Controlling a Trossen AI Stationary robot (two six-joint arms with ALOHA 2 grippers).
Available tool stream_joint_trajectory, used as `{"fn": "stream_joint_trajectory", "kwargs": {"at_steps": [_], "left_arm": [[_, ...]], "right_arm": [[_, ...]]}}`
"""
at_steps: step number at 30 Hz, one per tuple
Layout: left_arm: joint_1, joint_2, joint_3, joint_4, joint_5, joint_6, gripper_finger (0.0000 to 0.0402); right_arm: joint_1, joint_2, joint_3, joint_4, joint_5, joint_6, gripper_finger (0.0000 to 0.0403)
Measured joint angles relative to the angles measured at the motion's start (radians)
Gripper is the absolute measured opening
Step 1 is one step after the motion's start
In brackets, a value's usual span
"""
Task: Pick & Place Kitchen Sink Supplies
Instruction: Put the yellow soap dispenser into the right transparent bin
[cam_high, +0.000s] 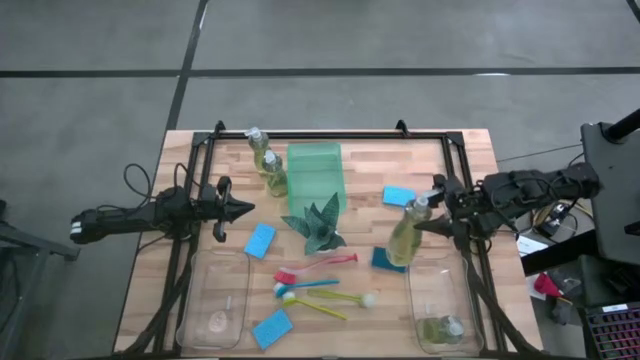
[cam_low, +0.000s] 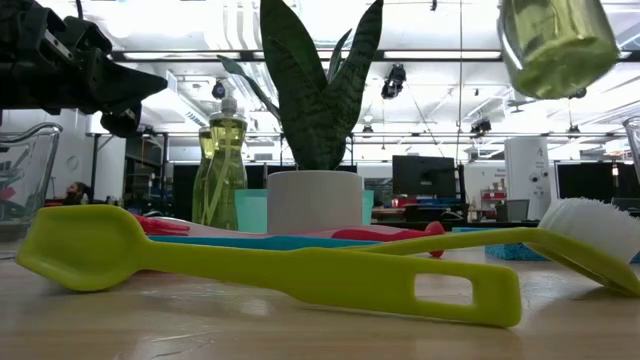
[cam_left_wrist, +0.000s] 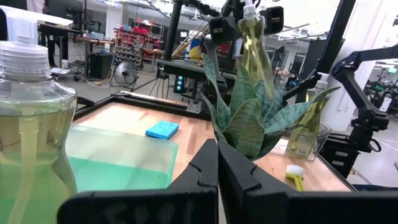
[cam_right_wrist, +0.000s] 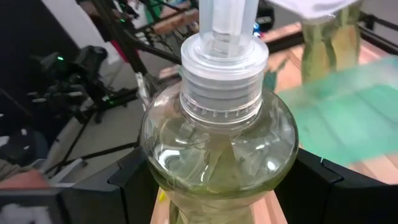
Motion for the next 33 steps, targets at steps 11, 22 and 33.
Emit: {"fn": "stream_joint_trajectory", "kwargs": {"at_steps": [11,22,33], "left_arm": [[0.000,0.000,0.000,0.000,0.000,0.000,0.0000],[0.000,0.000,0.000,0.000,0.000,0.000,0.0000],[0.000,0.000,0.000,0.000,0.000,0.000,0.0000]], "right_arm": [[0.165,0.055,0.078,-0.055,0.065,0.059,0.0254],[0.394,0.231,0.227,-0.243,0.267,0.099,0.0254],[0.630,0.444,0.418,-0.547,0.544,0.343,0.0254]]}}
